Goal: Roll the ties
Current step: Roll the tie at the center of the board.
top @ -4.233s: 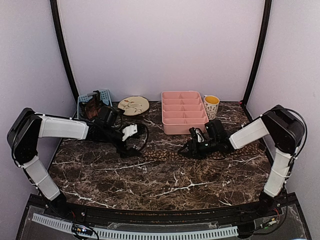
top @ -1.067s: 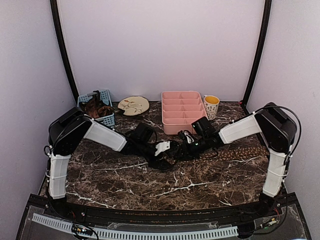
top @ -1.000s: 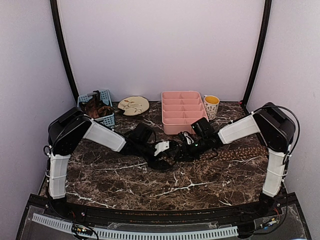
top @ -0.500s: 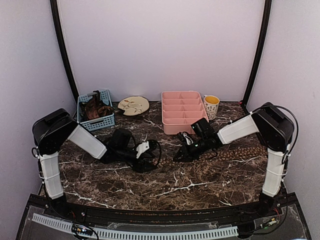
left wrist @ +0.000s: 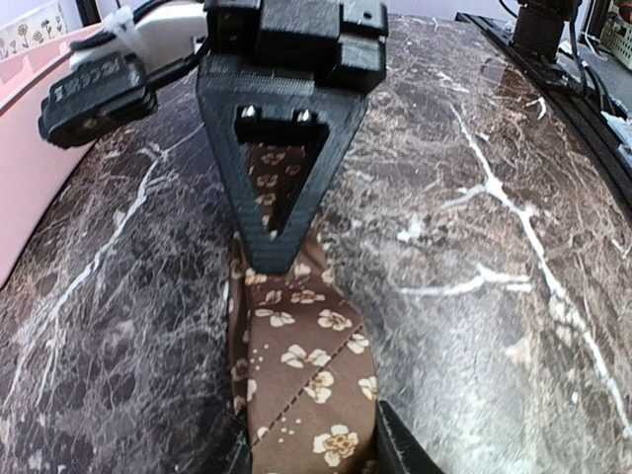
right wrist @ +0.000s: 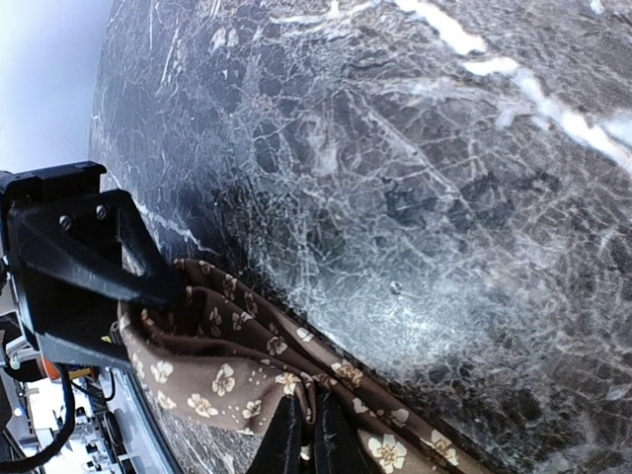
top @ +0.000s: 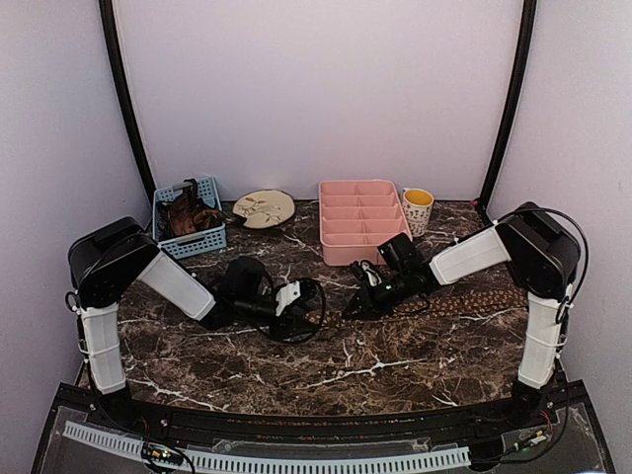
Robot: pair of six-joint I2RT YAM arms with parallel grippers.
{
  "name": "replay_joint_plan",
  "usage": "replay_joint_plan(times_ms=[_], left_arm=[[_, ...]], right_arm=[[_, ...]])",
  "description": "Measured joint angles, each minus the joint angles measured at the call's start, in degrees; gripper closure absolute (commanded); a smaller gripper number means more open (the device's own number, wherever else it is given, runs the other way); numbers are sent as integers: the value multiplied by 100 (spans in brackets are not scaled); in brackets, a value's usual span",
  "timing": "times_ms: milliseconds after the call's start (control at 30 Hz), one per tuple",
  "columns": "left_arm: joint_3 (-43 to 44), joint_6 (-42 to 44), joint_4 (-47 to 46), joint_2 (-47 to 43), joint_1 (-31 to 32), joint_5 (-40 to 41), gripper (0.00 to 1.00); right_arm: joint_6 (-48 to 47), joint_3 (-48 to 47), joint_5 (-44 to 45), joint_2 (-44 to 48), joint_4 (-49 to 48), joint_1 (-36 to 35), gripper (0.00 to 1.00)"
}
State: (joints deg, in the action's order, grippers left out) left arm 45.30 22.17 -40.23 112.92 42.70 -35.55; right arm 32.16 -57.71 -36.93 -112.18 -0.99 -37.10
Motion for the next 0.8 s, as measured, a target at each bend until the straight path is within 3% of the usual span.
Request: replay_joint_plan(times_ms=[167, 367, 700, 800], left_arm=[[223, -254, -111, 24, 138, -46, 65], [1075, -470, -109, 509, 223, -116, 63], [1731, -494, 573, 1115, 254, -173, 61], [1731, -479, 710, 1137, 260, -195, 69]], right_arm=[[2, 0, -37, -15, -24, 4, 95], [4, 0, -46, -20, -31, 4, 95], [52, 0, -61, -24, -50, 4, 94], [111, 4, -61, -26, -74, 4, 91]])
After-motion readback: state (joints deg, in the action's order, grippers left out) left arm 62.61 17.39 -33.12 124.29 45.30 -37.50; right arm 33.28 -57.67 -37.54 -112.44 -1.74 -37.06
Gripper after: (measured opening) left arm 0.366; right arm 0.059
